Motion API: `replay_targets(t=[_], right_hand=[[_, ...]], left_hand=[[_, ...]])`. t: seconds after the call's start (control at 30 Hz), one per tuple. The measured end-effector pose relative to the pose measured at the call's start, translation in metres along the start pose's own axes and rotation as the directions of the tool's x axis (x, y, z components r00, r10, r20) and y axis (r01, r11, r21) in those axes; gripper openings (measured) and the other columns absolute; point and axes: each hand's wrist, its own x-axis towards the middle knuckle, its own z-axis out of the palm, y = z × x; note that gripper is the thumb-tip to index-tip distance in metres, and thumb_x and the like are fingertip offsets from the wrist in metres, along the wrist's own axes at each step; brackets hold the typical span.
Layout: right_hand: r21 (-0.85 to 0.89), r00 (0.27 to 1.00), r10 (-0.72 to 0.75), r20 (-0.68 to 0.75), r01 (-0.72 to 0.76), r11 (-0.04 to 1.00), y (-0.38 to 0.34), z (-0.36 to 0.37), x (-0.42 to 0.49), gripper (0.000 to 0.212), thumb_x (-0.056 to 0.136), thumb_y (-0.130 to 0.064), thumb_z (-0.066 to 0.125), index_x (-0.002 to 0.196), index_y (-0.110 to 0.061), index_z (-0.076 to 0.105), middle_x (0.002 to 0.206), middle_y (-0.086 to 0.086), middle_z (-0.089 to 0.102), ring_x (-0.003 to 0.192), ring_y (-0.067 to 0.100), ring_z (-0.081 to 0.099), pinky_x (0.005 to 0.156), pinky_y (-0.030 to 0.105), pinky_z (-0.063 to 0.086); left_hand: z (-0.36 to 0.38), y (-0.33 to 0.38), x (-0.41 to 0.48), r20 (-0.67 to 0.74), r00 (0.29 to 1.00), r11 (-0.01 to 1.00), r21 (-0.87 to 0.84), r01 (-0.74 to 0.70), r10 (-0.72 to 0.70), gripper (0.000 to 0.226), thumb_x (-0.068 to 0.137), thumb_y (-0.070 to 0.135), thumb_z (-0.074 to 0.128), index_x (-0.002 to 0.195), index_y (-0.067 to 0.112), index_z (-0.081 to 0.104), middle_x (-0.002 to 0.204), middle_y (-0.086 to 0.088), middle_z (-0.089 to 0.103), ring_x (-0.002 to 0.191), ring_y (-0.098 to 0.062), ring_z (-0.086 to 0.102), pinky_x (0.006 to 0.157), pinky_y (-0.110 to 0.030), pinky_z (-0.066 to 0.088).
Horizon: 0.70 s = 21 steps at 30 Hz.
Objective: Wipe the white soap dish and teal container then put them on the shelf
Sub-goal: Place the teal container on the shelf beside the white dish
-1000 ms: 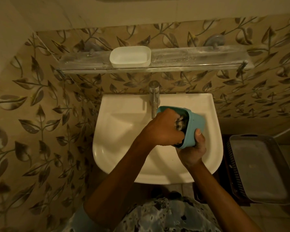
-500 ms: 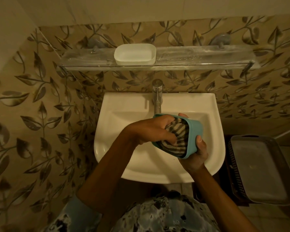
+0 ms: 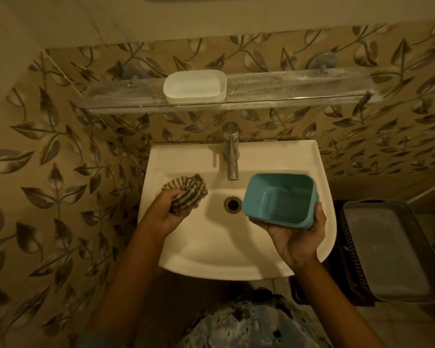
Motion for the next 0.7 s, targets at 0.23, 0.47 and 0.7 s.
replay_targets(t=[0.23, 0.47, 0.7], right_hand=[[0.002, 0.998, 0.008, -0.054, -0.008, 1.0, 0.004, -0.018, -0.015, 0.076, 0.076, -0.062, 0.062, 0.138, -0.02, 0.05, 0.136, 0.016, 0.055, 0.12, 0.041, 0.054, 0.09, 0.071, 0.04], [0.023, 0.997, -0.017, -0.071, 0.018, 1.0, 0.005, -0.025, -0.019, 0.078, 0.074, -0.061, 0.065, 0.137, -0.018, 0.051, 0.134, 0.017, 0.055, 0.117, 0.041, 0.057, 0.088, 0.074, 0.037], [0.026, 0.993, -0.017, -0.114, 0.02, 0.999, 0.0, -0.019, -0.015, 0.089, 0.072, -0.063, 0.066, 0.144, -0.016, 0.042, 0.138, 0.019, 0.051, 0.119, 0.042, 0.054, 0.088, 0.073, 0.039]], left_hand=[[0.03, 0.025, 0.064, -0.141, 0.978, 0.971, -0.162, -0.174, 0.152, 0.017, 0.097, 0.009, 0.045, 0.106, 0.002, 0.056, 0.121, -0.02, 0.056, 0.094, -0.027, 0.061, 0.093, -0.04, 0.047], [0.073, 0.053, 0.122, -0.137, 0.932, 0.938, 0.144, -0.315, 0.334, 0.059, 0.079, 0.015, 0.067, 0.133, 0.006, 0.044, 0.128, -0.016, 0.056, 0.11, -0.029, 0.058, 0.085, -0.04, 0.049], [0.053, 0.024, 0.151, 0.182, 0.905, 0.131, 0.96, -0.249, 0.385, 0.071, 0.084, 0.005, 0.052, 0.148, 0.019, 0.025, 0.146, -0.015, 0.039, 0.132, -0.034, 0.039, 0.106, -0.036, 0.038]])
